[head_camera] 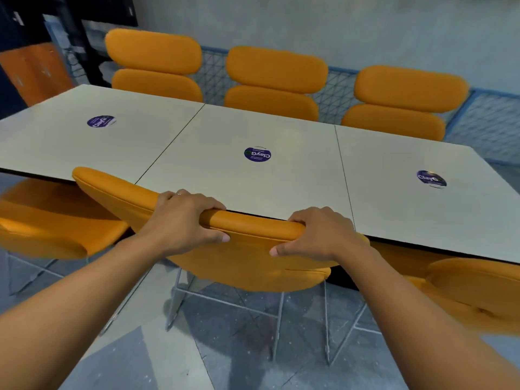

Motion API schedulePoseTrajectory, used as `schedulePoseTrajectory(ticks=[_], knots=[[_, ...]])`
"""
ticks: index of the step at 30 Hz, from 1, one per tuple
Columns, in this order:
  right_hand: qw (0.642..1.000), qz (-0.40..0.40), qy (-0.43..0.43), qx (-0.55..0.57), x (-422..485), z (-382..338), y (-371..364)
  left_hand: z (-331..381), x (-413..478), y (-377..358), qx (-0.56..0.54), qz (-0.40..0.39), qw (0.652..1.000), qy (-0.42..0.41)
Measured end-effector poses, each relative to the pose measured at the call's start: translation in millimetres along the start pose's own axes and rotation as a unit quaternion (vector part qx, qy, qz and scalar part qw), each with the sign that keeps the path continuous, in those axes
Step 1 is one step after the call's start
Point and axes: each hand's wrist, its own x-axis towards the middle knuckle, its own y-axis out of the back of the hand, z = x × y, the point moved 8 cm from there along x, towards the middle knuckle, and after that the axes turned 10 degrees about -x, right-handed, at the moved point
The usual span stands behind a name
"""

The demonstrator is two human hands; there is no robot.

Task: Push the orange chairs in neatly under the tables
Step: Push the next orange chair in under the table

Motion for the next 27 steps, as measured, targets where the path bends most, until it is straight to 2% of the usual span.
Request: schedulePoseTrajectory(ticks=[5, 9, 14, 17, 20, 27], knots=[[0.992, 0.049, -0.071, -0.095, -10, -12, -2, -11, 1, 3, -0.008, -0.034, 0.999, -0.033], [0.991, 0.055, -0.076, -0.093, -10, -13, -1, -35, 3, 19, 0.041, -0.039, 0.998, -0.003], [0.992, 0.048, -0.069, -0.098, -8, -14, 1, -63, 11, 20, 0.096, -0.093, 0.99, 0.04], [0.99, 0.063, -0.071, -0.101, -7, -9, 4, -60, 13, 18, 0.145, -0.065, 0.987, 0.021], [0.989, 0.08, -0.066, -0.103, -6, -6, 3, -59, 14, 19, 0.148, -0.018, 0.989, -0.002], [0.99, 0.086, -0.038, -0.107, 2, 7, 6, -50, 17, 13, 0.156, 0.011, 0.988, 0.012]])
